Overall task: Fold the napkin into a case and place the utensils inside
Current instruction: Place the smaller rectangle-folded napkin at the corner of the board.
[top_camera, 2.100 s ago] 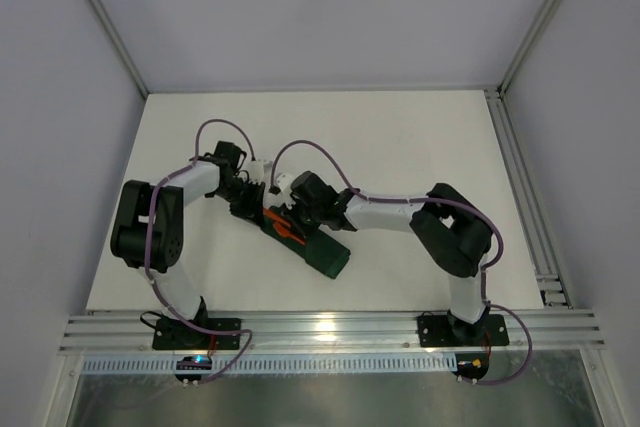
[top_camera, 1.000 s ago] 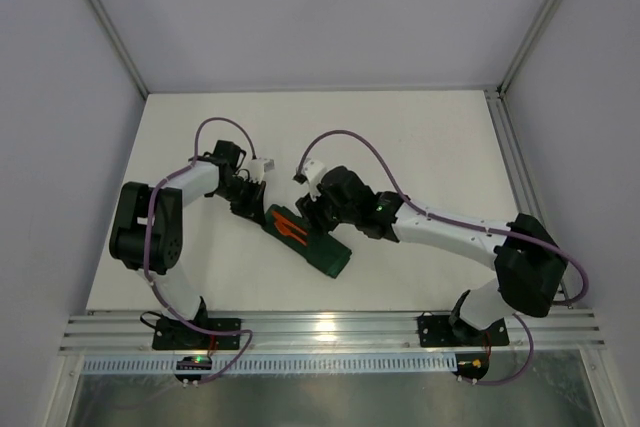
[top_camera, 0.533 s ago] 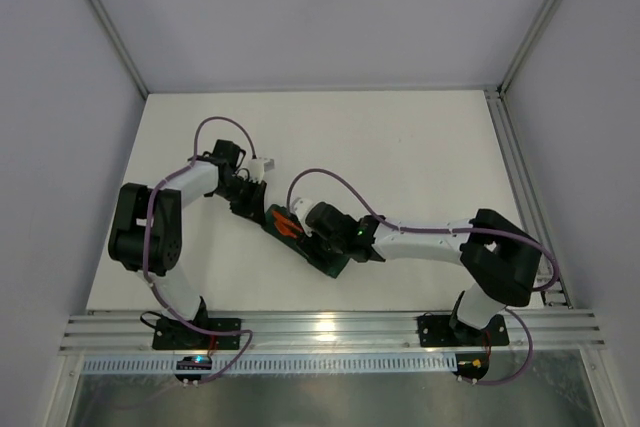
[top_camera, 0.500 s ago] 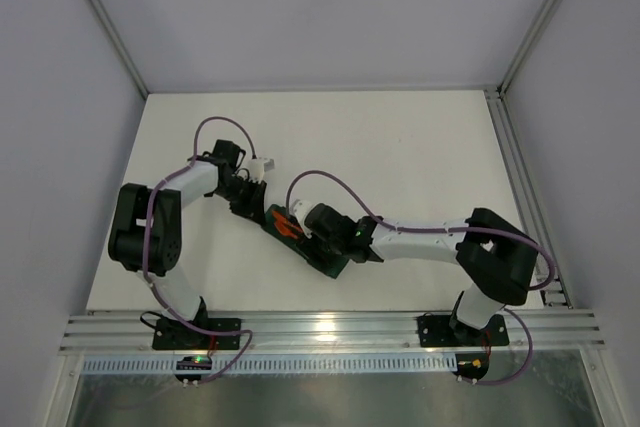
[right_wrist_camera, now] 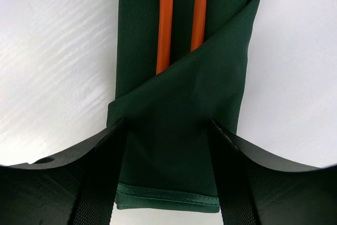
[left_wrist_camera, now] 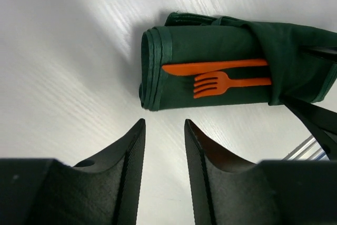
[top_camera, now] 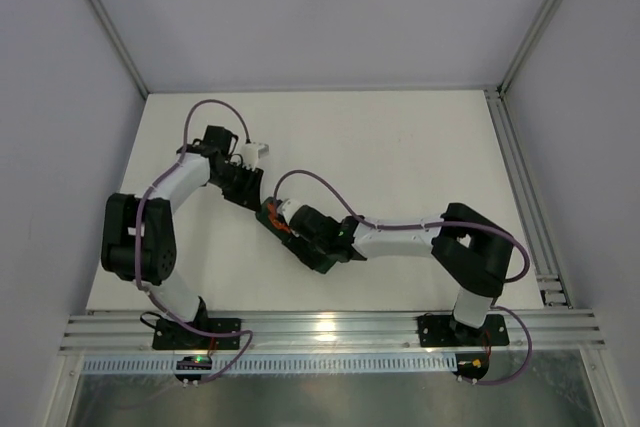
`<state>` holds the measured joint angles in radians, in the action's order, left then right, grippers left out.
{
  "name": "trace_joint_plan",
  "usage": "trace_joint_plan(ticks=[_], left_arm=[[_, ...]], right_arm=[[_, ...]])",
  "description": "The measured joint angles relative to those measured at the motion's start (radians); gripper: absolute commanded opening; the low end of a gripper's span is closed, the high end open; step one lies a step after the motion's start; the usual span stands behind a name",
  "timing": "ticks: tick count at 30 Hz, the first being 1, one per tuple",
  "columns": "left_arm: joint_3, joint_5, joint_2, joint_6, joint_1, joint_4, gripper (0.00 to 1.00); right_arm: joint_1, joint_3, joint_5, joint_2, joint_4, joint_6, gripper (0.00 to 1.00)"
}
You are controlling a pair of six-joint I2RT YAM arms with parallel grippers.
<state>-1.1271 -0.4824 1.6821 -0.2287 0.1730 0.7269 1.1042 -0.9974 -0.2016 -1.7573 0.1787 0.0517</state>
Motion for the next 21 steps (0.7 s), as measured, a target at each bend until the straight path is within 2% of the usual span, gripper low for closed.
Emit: trace_joint_plan(ticks=[8,16,21], left_arm=[[-0.066,0.006,-0.098,-0.025,-0.172,0.031,0.41],[-0.069,-0.034,-0.204,-0.06,-0.317,0.077,0.41],[-0.069,-0.068,-0.246,-0.083,-0.412,0.108,0.42]], right_arm=[[-0.129,-0.13,0.011,-0.107,0.017,0.093,0.63],[-0.41,-0.275,0.037,-0.197,0.101,0.097,0.63],[-0.589,-0.396,0.074,-0.26,0.223,0.062,0.63]])
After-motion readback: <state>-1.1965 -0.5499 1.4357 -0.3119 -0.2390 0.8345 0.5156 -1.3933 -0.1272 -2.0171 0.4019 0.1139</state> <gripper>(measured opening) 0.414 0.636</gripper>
